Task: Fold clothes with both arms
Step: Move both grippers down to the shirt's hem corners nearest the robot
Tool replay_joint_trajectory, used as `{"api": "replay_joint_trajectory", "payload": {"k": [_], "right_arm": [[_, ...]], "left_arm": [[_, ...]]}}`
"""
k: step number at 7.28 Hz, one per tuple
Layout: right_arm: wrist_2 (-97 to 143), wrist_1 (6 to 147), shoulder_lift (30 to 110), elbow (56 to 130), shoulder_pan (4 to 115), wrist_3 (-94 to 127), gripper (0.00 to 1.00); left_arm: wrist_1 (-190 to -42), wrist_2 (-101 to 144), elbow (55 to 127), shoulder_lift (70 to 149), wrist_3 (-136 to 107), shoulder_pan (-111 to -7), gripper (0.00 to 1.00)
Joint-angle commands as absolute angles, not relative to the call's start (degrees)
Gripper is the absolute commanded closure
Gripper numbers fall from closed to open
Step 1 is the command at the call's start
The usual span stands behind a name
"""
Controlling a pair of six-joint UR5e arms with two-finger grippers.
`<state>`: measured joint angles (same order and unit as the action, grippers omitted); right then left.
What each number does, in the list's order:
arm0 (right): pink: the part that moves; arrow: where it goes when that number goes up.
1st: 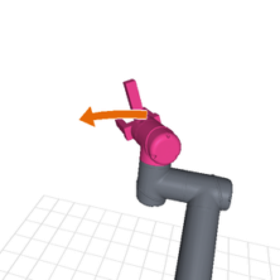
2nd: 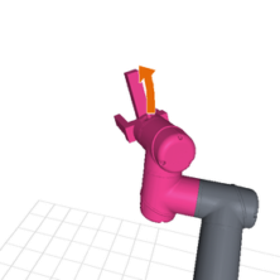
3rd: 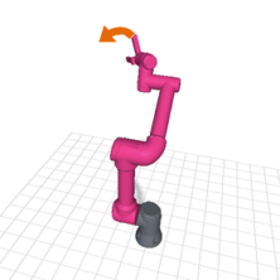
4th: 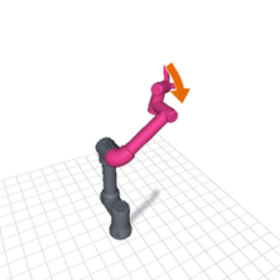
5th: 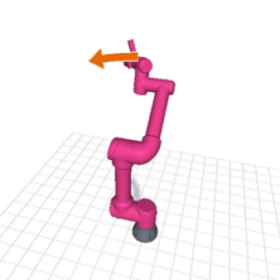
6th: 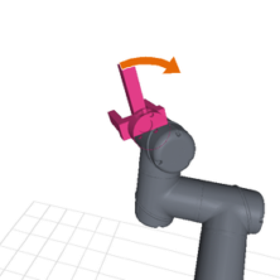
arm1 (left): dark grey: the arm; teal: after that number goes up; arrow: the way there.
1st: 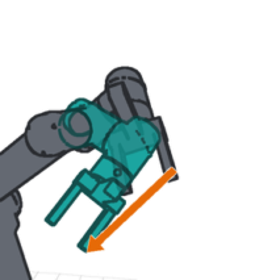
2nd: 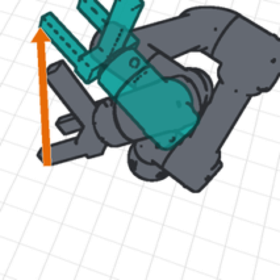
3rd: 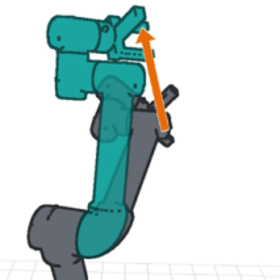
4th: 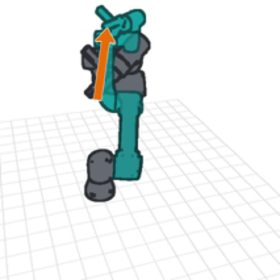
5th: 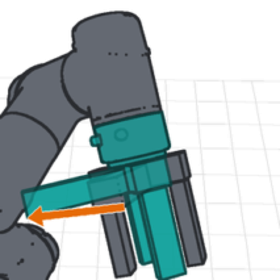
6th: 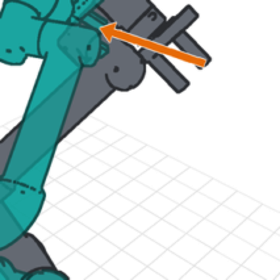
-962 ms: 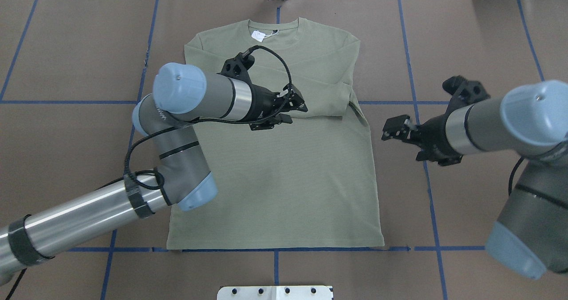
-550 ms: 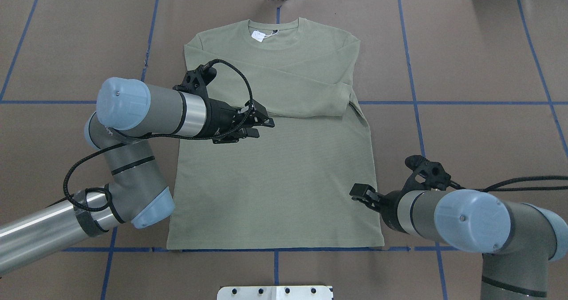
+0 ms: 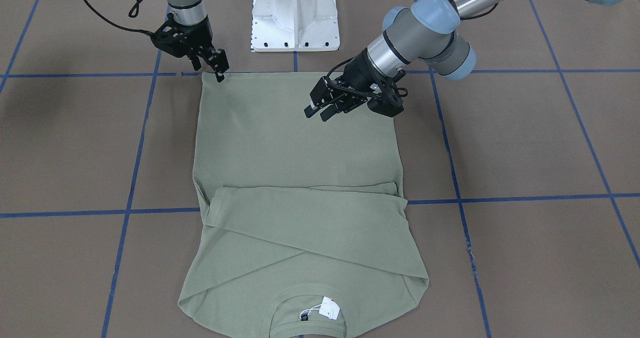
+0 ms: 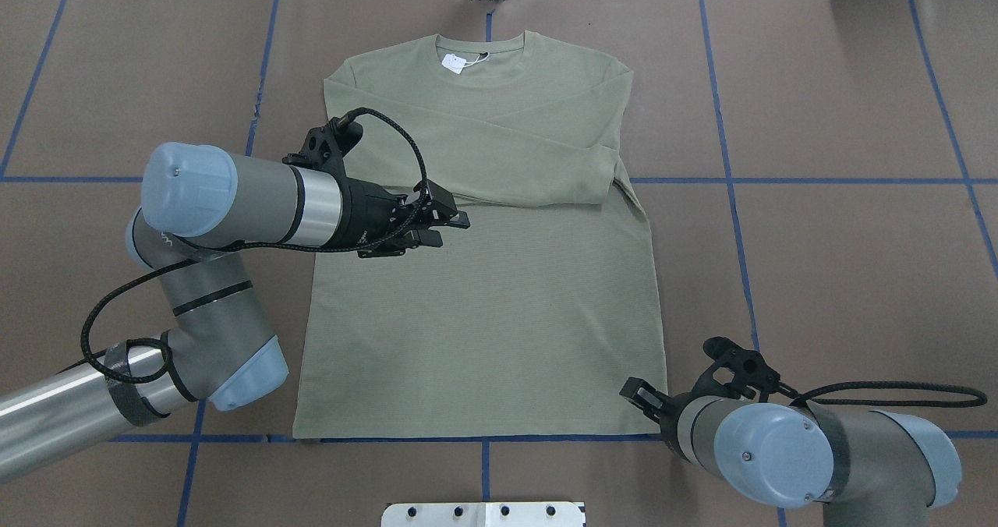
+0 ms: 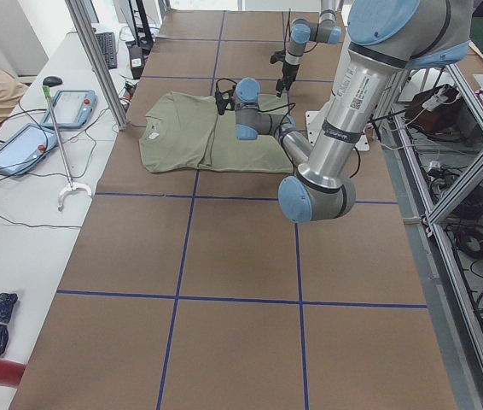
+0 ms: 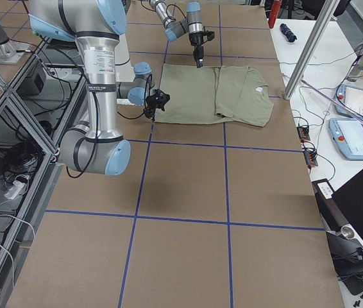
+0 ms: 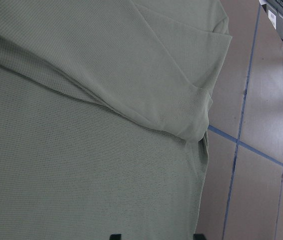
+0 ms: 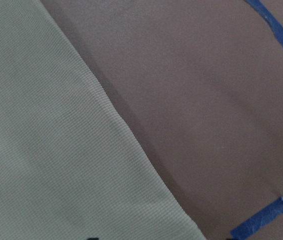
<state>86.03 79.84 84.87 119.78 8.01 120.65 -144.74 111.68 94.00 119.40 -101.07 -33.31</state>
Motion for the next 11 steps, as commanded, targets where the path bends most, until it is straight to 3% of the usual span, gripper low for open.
{"api": "replay_joint_trajectory", "payload": {"k": [1,4,7,8,9,10,11], "right_arm": [[86.0,79.6,85.1,119.4,7.9,122.9,0.15],[86.5,79.7,85.4,119.4,7.9,123.0,0.34],[86.4,79.7,85.8,119.1,6.9,123.0,0.38],[86.6,79.7,85.8,119.0,6.9,123.0,0.52],[86.7,79.7,85.8,119.0,6.9,123.0,0.83],[87.0,79.7,85.9,119.0,6.9,122.9,1.0],[87.3,79.7,85.9,119.3,7.0,122.9,1.0]], "left_arm": [[-144.8,111.7,94.0,119.4,-101.1,-33.3,0.43],[-144.8,111.7,94.0,119.4,-101.1,-33.3,0.43],[-144.8,111.6,94.1,119.3,-101.1,-33.4,0.43],[-144.8,111.7,94.2,119.3,-101.1,-33.5,0.43],[-144.8,111.7,94.5,119.3,-101.1,-33.5,0.43],[-144.8,111.7,94.6,118.9,-101.1,-33.5,0.43],[-144.8,111.8,95.6,117.9,-101.1,-33.5,0.43]]}}
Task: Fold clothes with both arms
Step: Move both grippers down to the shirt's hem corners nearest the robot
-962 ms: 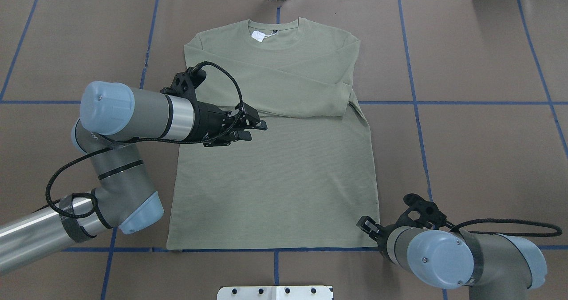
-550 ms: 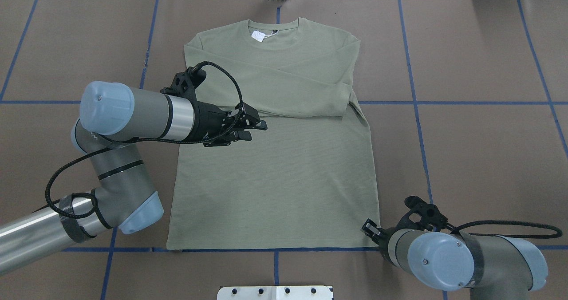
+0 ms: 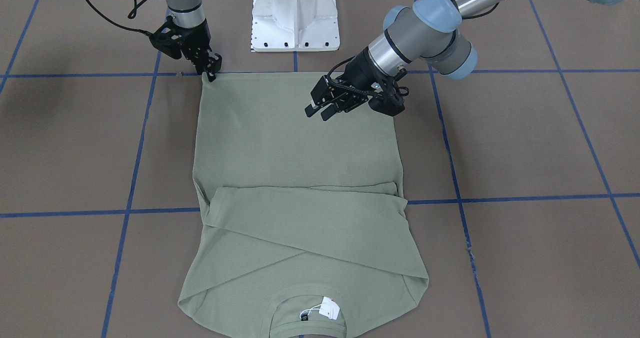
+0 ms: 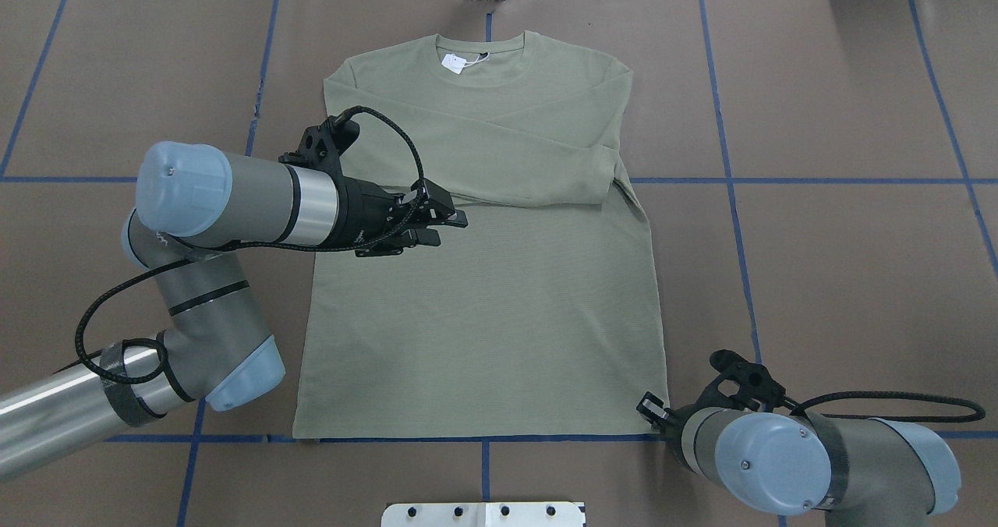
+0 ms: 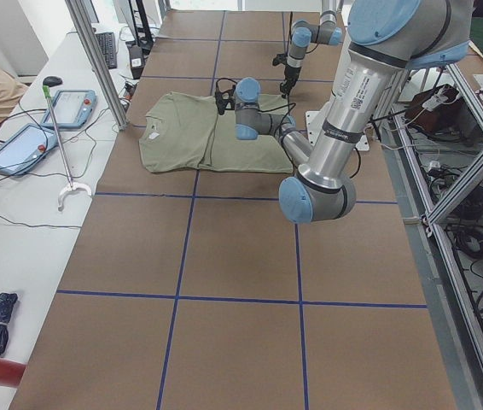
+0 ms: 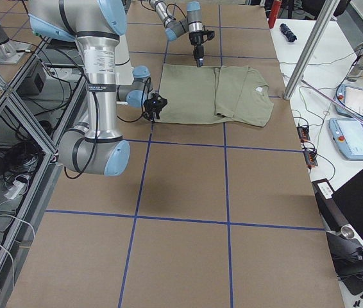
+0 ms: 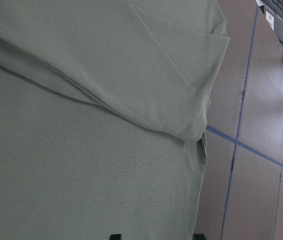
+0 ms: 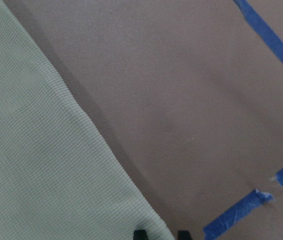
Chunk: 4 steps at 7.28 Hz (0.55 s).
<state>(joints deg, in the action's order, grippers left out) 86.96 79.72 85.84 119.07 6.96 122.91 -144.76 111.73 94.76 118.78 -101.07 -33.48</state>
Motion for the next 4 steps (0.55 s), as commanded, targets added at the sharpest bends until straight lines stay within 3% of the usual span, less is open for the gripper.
{"api": "replay_joint_trajectory", "payload": {"k": [1,3,4], "right_arm": [[87.4,79.7,85.9,120.0,7.2,122.9,1.0],[87.9,79.8,86.7,122.2,7.3,122.9,1.0],[88.6,79.8,87.2,123.9,7.3,122.9,1.0]], "left_arm": [[-144.7,111.9,96.8,117.2,-101.1,-33.5,0.43],[-143.8,111.4,99.6,113.6,-102.2,-33.9,0.43],[-138.3,110.0,106.1,107.2,-102.5,-33.3,0.42]]}}
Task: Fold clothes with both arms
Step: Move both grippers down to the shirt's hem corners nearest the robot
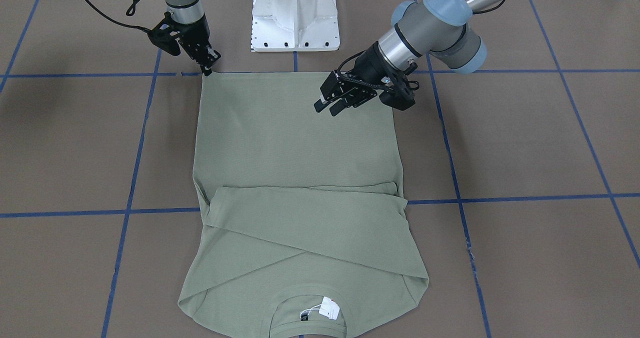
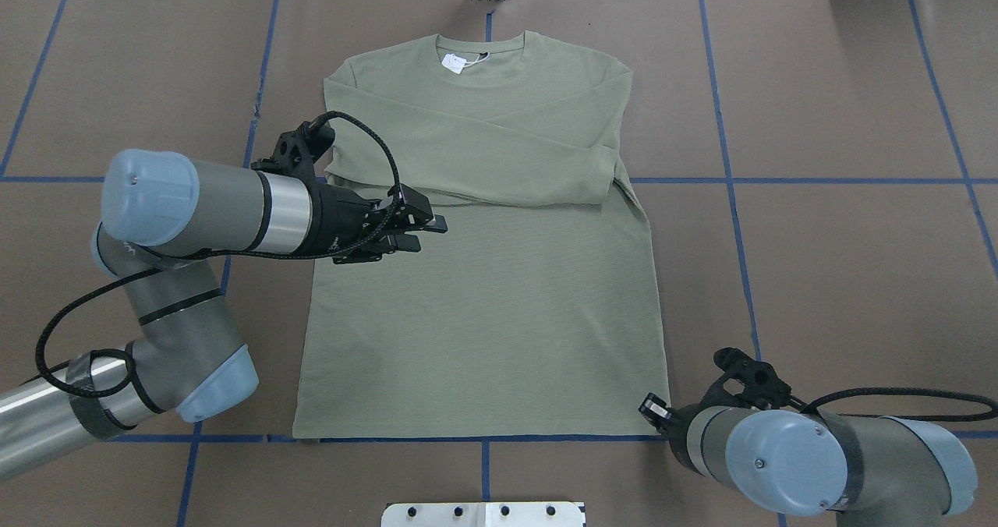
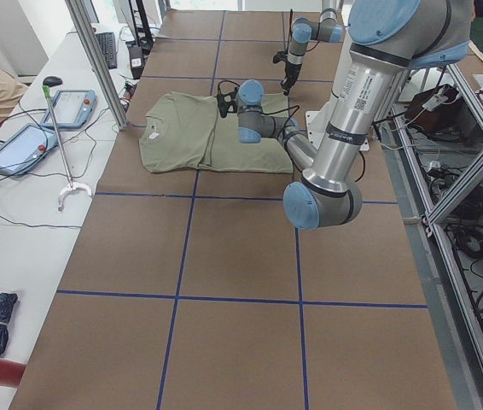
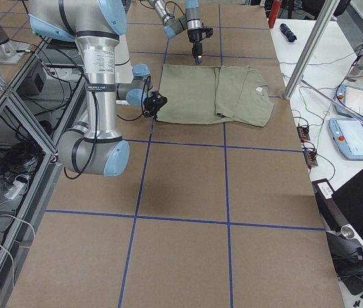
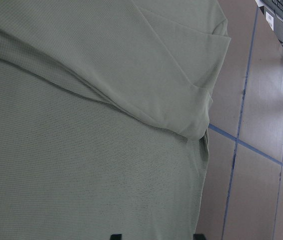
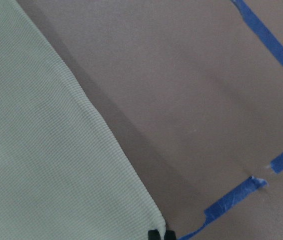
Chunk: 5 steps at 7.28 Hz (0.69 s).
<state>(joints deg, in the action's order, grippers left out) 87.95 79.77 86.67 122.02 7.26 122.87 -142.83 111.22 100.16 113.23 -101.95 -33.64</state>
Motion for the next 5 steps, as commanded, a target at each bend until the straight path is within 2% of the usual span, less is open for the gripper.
{"api": "replay_joint_trajectory", "payload": {"k": [1,2,3,5], "right_arm": [[88.9,79.9,87.2,124.3,7.3,122.9,1.0],[89.0,79.9,87.2,124.7,7.3,122.9,1.0],[89.0,79.9,87.1,124.9,7.3,123.0,1.0],[89.0,79.9,87.2,124.9,7.3,122.9,1.0]], "left_arm": [[-130.7,103.5,113.6,100.5,-102.6,-29.6,0.4],[-123.8,100.9,118.9,95.5,-102.6,-26.6,0.39],[-120.6,100.6,118.9,93.5,-104.0,-23.0,0.35],[-119.9,95.5,118.7,89.1,-111.2,-15.3,0.36]]}}
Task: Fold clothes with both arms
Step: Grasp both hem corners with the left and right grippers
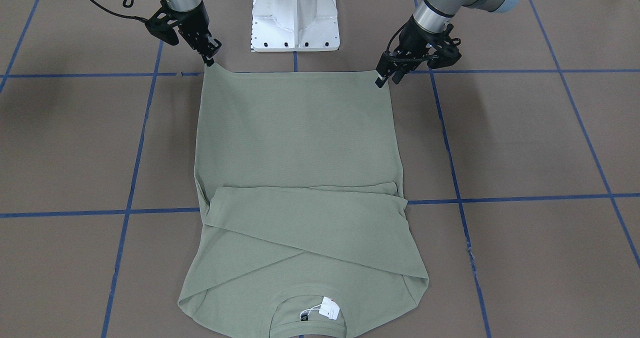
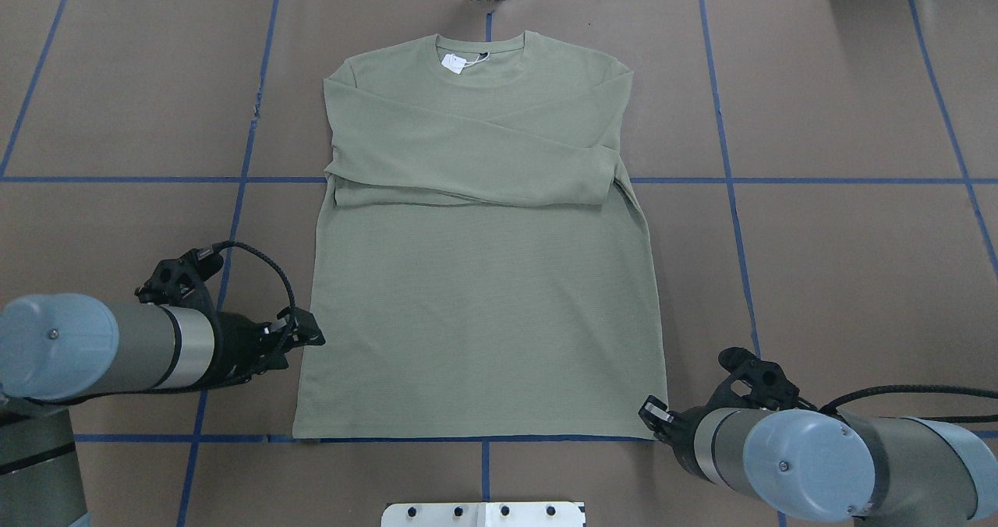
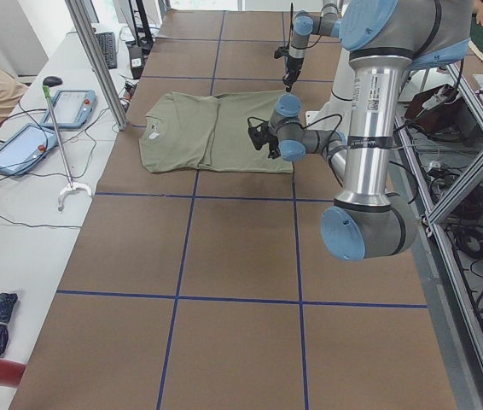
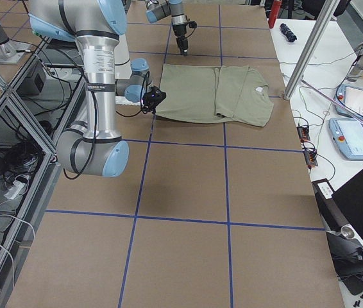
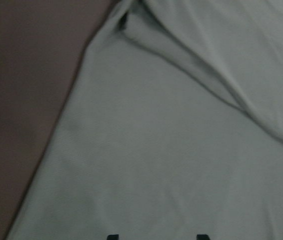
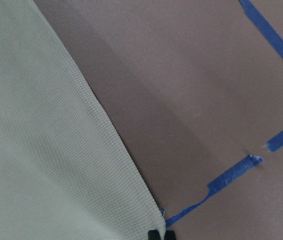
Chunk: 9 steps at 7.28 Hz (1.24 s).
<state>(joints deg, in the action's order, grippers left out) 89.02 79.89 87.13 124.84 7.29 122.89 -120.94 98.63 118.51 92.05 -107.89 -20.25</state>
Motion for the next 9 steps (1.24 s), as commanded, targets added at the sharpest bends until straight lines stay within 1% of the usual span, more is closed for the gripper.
{"api": "replay_joint_trajectory", "payload": {"k": [1,5,7,8,9], "right_arm": [[89.0,79.9,87.2,124.9,7.3,122.9,1.0],[89.0,79.9,87.2,124.8,7.3,122.9,1.0],[89.0,79.9,87.2,124.7,7.3,122.9,1.0],[89.0,79.9,87.2,124.6,7.3,122.9,1.0],[89.0,79.9,87.2,124.7,7.3,122.9,1.0]], "left_arm": [[-119.8,93.9,118.2,88.7,-111.9,-13.5,0.36],[-119.8,94.1,116.5,90.3,-112.2,-12.2,0.39],[-119.8,94.1,115.5,90.7,-112.1,-11.3,0.45],[-119.8,94.1,115.3,90.6,-112.1,-10.7,0.51],[-119.0,94.1,115.2,90.7,-112.1,-10.4,0.62]]}}
